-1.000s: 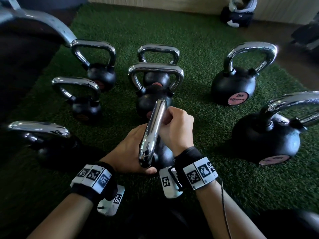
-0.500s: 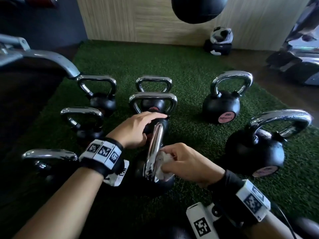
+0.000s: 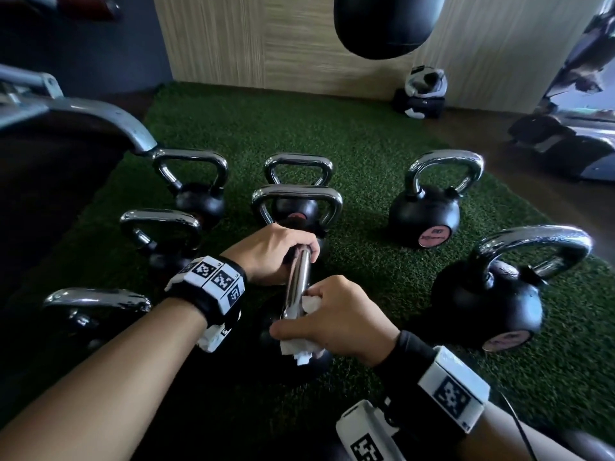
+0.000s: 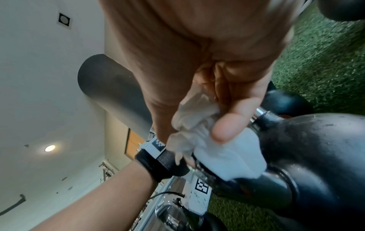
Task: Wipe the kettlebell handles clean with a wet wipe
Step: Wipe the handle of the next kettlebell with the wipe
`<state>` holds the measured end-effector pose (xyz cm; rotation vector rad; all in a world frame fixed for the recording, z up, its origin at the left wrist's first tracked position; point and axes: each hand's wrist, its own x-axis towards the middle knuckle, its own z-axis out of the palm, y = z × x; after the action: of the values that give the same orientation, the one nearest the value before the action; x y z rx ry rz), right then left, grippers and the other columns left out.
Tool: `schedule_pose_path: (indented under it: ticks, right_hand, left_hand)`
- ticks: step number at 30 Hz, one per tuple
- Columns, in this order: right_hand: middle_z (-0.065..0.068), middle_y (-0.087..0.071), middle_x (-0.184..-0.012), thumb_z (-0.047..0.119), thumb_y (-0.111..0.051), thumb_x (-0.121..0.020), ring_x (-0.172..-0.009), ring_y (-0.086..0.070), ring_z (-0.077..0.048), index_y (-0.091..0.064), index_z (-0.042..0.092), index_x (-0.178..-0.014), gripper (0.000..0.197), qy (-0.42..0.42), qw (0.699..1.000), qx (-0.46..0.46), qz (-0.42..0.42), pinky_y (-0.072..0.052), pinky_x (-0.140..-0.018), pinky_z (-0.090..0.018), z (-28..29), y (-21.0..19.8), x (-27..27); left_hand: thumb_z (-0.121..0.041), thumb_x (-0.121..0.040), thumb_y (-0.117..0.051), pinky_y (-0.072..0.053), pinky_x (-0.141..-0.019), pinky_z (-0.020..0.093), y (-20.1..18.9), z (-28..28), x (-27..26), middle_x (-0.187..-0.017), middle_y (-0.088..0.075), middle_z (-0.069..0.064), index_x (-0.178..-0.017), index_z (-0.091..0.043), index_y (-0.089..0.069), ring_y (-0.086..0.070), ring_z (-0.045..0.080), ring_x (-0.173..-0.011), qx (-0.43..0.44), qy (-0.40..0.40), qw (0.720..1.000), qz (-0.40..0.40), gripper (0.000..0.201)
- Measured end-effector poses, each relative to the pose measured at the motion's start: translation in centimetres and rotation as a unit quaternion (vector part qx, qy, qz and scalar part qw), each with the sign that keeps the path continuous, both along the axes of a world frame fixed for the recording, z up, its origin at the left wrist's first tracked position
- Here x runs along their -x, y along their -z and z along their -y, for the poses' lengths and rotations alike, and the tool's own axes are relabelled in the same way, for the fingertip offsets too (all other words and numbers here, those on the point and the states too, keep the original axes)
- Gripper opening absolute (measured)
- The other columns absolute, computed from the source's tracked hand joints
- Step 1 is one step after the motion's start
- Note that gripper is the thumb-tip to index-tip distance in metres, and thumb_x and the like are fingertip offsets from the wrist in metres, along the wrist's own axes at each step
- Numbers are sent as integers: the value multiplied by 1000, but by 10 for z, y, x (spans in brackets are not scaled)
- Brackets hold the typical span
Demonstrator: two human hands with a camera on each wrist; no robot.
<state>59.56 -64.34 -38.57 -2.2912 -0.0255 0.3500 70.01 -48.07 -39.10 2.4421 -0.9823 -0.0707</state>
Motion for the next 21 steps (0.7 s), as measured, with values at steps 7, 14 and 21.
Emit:
schedule_pose_path:
  ticks: [7, 14, 21]
  right_hand:
    - [-4, -74, -75, 50, -84, -68, -58, -58, -10, -80, 17, -90, 40, -25, 991, 53, 121, -49, -58, -35, 31, -14, 5]
    - [6, -81, -100, 38, -86, -80, -82, -69, 5, -84, 25, -102, 26, 31, 975, 31, 217, -51, -65, -10, 57, -4, 1]
    - [11, -79, -105, 43, -86, -77, -89, -66, 16, -81, 30, -109, 35, 19, 972, 47, 228, -47, -73, -2, 69, 5, -22]
  left_hand:
    - [-13, -78, -69, -54, -73, 25, 11, -37, 17, -80, -68, -17, -97, -32, -65, -63, -3, -71, 38, -118, 991, 55, 28]
    - [-31, -70, -90, -51, -71, 26, 4, -54, 68, -77, -72, -16, -102, -34, -75, -72, 15, -80, 7, -271, 961, 62, 35]
    - [-40, -69, -92, -42, -73, 9, 10, -60, 90, -98, -76, -21, -115, -36, -77, -71, 5, -86, 66, -300, 952, 11, 49]
